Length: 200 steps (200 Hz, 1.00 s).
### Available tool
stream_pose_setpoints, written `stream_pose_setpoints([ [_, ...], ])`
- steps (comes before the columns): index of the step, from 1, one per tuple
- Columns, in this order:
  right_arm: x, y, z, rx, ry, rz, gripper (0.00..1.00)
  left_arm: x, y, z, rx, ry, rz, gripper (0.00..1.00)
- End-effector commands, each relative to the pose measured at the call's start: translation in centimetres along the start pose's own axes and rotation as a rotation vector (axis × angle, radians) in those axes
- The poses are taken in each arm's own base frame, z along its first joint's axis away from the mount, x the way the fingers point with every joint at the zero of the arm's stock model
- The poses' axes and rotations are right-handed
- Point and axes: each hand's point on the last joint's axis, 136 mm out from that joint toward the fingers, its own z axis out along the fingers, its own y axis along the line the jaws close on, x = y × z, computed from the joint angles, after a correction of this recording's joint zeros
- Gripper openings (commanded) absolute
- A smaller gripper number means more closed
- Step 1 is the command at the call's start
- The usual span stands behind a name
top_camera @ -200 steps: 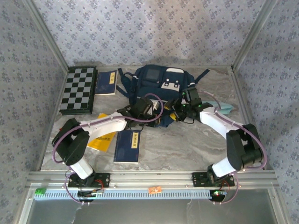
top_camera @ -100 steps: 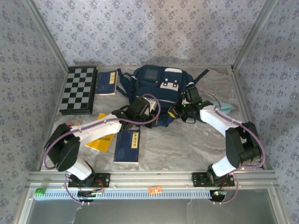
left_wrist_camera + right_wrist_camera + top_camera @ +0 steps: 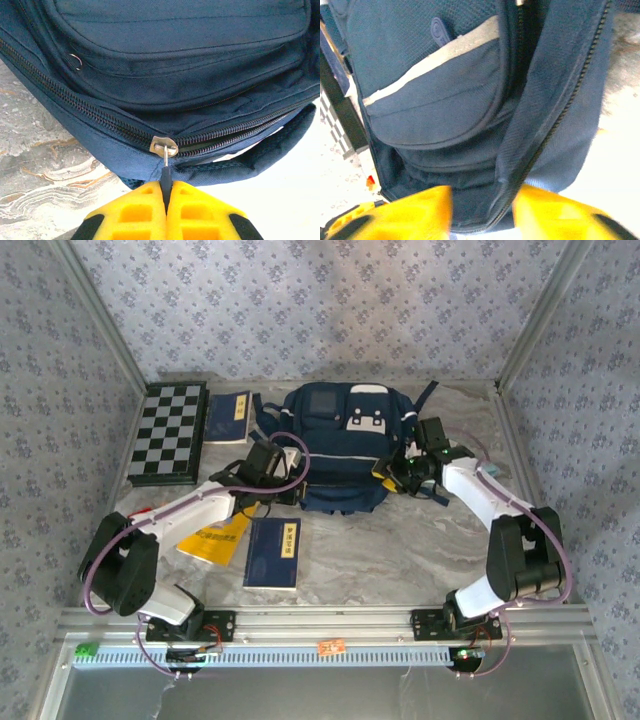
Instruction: Pack the student bag
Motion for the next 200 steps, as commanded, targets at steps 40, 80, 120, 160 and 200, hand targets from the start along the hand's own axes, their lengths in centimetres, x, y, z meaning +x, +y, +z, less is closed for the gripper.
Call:
stream_pose_setpoints([
  [40,5.9,1.0,-1.7,0.002,-0.033,0.127,0.74,-2.0,-3.3,-1.2,0.098,-0.089,0.019,0.00],
  [80,6.8,3.0,0.1,-0.024,-0.117,0.281,0.78,-1.7,-3.8,-0.9,0.102,-0.081,0.033,0.00],
  [120,6.4,5.1,2.6,-0.014,-0.169,0.368,0.79,-1.5,-4.0,-0.8,0.103,-0.074,0.043,0.00],
  [160,5.8,4.6,5.5,0.059,-0.184,0.420,0.64,-1.5,-3.9,-0.8,0.092,-0.070,0.061,0.00],
  [200,5.1,4.2,6.0,0.088,-0.194,0.380,0.21,-1.8,-1.4,-1.0,-0.030,-0.074,0.055,0.00],
])
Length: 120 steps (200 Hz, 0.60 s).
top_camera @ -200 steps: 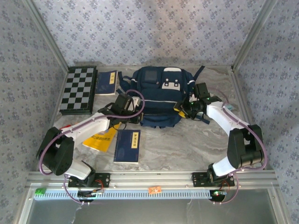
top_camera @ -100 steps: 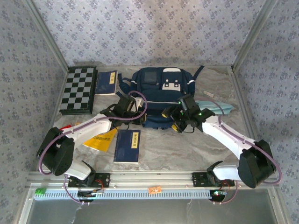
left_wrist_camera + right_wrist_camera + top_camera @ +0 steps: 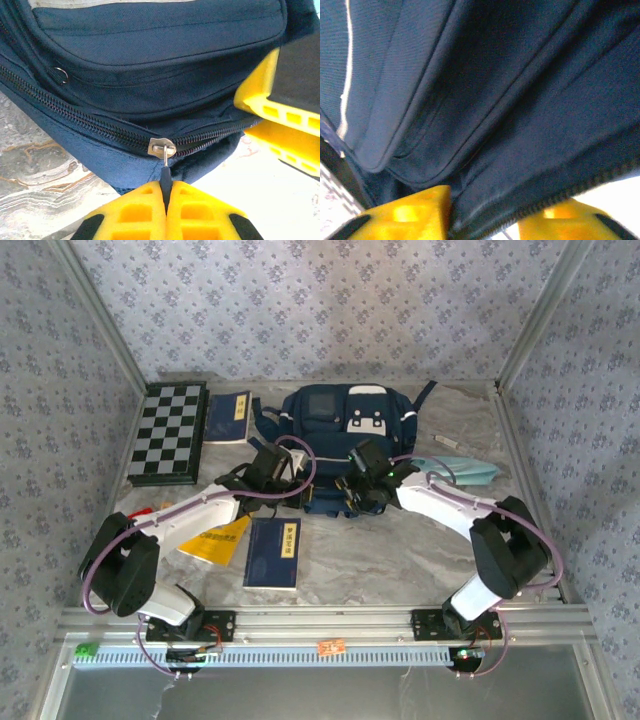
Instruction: Pack the student bag
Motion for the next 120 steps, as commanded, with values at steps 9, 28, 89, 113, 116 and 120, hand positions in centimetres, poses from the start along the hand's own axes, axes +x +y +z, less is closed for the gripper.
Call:
stream_pose_setpoints([
  [9,-1.2,1.4,-0.6,-0.023,-0.050,-0.013,0.13,-2.4,1.0,-1.4,-0.062,-0.068,0.012,0.00],
  [28,-1.2,1.4,-1.0,-0.035,-0.038,-0.012,0.00,-3.0,3.6,-1.8,-0.134,-0.085,-0.036,0.00],
  [89,-1.2,1.0,-2.2,-0.057,-0.036,-0.007,0.00,-7.0,11.7,-1.8,-0.282,-0.150,-0.221,0.00],
  [113,-1.2,1.0,-2.6,-0.059,-0.041,-0.024,0.00,-8.7,13.4,-0.9,-0.290,-0.154,-0.246,0.00],
  [116,-1.2,1.0,-2.6,-0.059,-0.040,-0.025,0.00,-9.0,13.5,-0.9,-0.290,-0.155,-0.246,0.00],
  [120,-1.2,0.8,-2.6,-0.052,-0.036,-0.025,0.00,-9.3,13.7,-0.8,-0.291,-0.157,-0.245,0.00],
])
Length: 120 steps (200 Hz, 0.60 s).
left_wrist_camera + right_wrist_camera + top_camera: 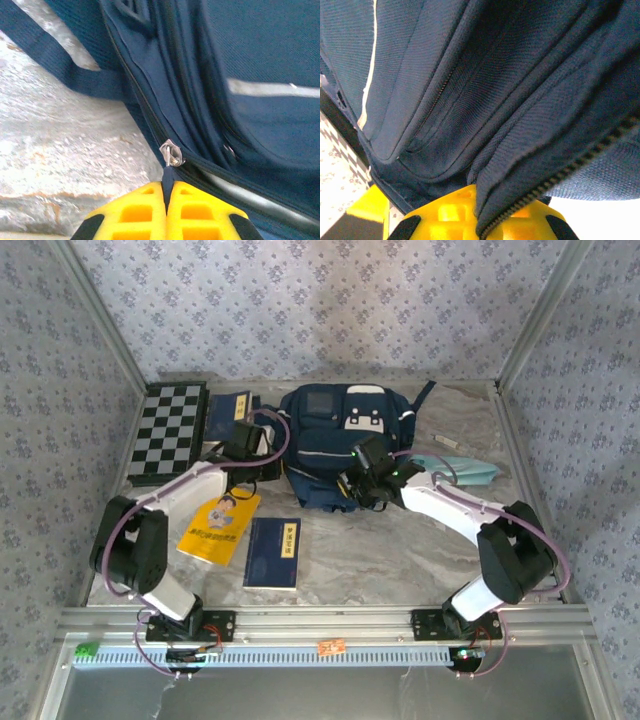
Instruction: Pack the student bag
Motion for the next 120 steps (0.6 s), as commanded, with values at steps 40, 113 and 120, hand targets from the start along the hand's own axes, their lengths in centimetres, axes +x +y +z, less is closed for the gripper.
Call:
stream_pose_setpoints([
  [40,-1.2,-2.0,-0.6,0.037,-0.047,-0.009,0.00,-6.3,3.0,1.9,-0.062,-0.095,-0.080,0.00],
  [113,-1.1,-1.1,0.6,0.021,-0.032,-0.078,0.18,-5.5,1.3,3.1,0.041,0.000,-0.091,0.11],
  [120,-1.2,-0.9,0.2,0.014,-0.046,-0.094,0.27,-5.2,1.2,2.7,0.045,0.011,-0.090,0.20],
])
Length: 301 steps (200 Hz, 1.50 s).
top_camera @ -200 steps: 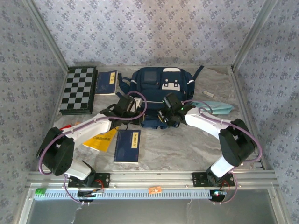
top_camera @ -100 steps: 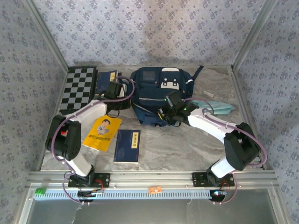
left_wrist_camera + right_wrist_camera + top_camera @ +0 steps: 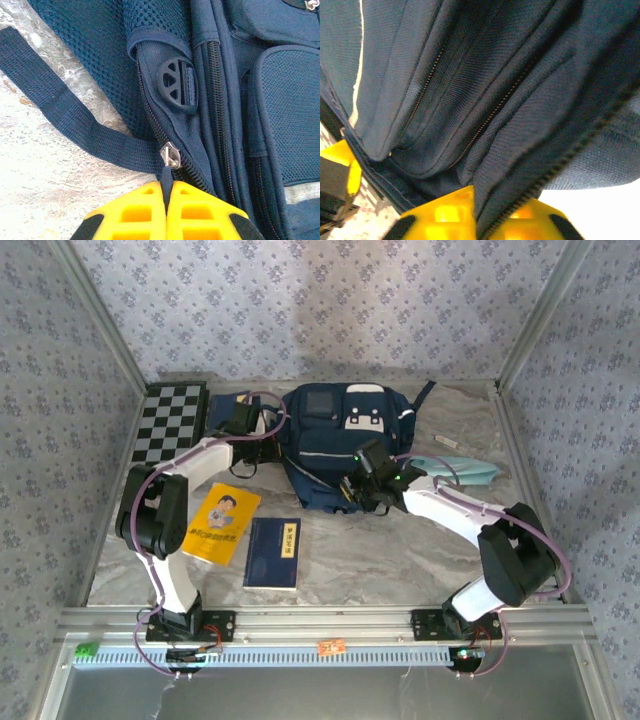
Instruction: Pack the student bag
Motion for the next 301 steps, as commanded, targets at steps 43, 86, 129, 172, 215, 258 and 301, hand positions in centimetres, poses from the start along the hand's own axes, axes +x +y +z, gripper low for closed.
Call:
stream_pose_setpoints([
  [43,-0.7,0.8,-2.9,-0.012,-0.089,-0.211,0.54,0.8,-0.8,-7.0,0.046,-0.047,-0.033,0.49],
  [86,2.6,0.4,-4.0,-0.018,-0.010,-0.510,0.64,5.6,4.1,-12.7,-0.111,-0.066,-0.131,0.59],
  [129,8.2,1.6,-5.5,-0.057,0.091,-0.820,0.74,10.1,7.8,-15.4,-0.199,-0.003,-0.252,0.69],
  [172,12.1,4.2,-3.3,-0.111,0.159,-0.876,0.78,11.9,11.3,-16.2,-0.274,0.046,-0.412,0.77],
  [215,16.4,4.0,-0.7,-0.075,0.160,-0.979,0.77,12.0,14.1,-15.1,-0.329,0.109,-0.467,0.84],
  [258,20.1,3.4,2.2,-0.086,0.221,-1.052,0.76,11.8,18.0,-12.4,-0.358,0.074,-0.506,0.94],
  [301,21.0,2.6,2.7,-0.044,0.224,-1.099,0.76,11.9,19.7,-11.5,-0.393,0.113,-0.546,0.98],
])
